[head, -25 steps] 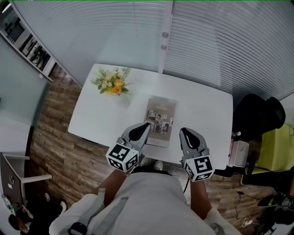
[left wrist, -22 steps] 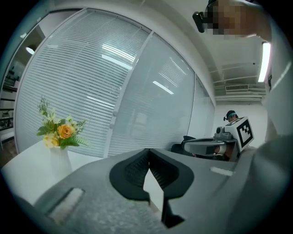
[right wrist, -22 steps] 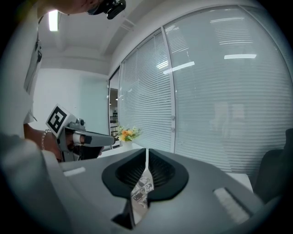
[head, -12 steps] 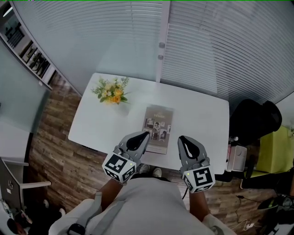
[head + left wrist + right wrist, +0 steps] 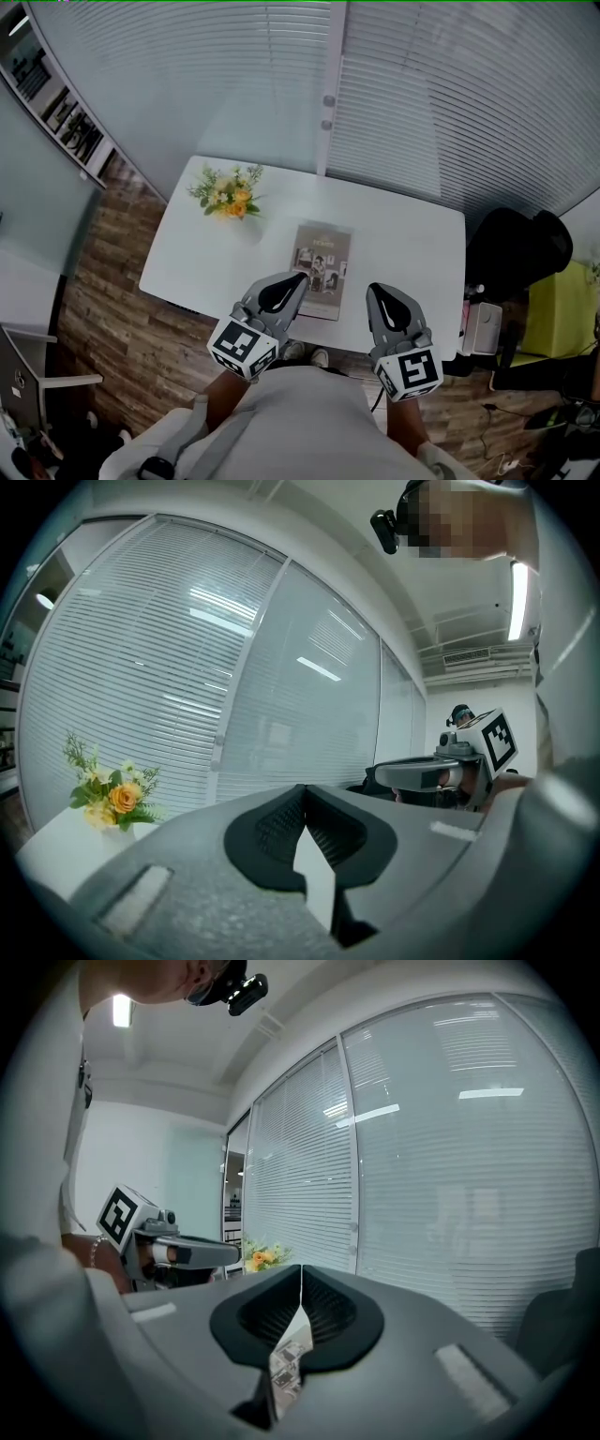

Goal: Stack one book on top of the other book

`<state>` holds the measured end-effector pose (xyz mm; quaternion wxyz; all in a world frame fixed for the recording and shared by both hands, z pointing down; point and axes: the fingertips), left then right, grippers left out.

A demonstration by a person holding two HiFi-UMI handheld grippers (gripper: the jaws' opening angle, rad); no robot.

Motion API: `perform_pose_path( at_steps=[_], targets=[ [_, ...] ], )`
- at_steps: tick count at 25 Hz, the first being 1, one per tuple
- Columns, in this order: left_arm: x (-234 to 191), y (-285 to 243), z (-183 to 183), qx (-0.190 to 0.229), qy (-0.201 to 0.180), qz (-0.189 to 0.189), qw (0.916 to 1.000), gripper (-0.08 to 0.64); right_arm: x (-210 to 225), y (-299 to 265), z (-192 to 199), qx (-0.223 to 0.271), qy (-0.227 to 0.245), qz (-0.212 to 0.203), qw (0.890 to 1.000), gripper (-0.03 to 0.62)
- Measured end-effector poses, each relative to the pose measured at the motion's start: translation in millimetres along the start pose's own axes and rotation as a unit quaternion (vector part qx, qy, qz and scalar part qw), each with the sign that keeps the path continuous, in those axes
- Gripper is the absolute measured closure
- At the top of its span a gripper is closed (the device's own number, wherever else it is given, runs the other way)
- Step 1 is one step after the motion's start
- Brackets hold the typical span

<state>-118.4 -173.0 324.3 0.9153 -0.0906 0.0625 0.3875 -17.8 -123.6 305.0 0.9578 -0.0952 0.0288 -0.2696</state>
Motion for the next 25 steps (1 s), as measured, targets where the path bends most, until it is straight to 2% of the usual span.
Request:
perform_pose_path(
  at_steps=[25],
  targets=[
    [-2.9, -0.5, -0.1, 0.004, 0.009, -0.008, 0.9999, 0.555, 2.5, 2.5, -2.5, 0.009, 0.002, 0.008, 1.0, 0.586]
  ],
)
Point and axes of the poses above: the fingertips, and each gripper's own axes: y backward along the fingers, x to its right, z out of its underside, and after that the axes turned 14 degrees about -z, right-handed
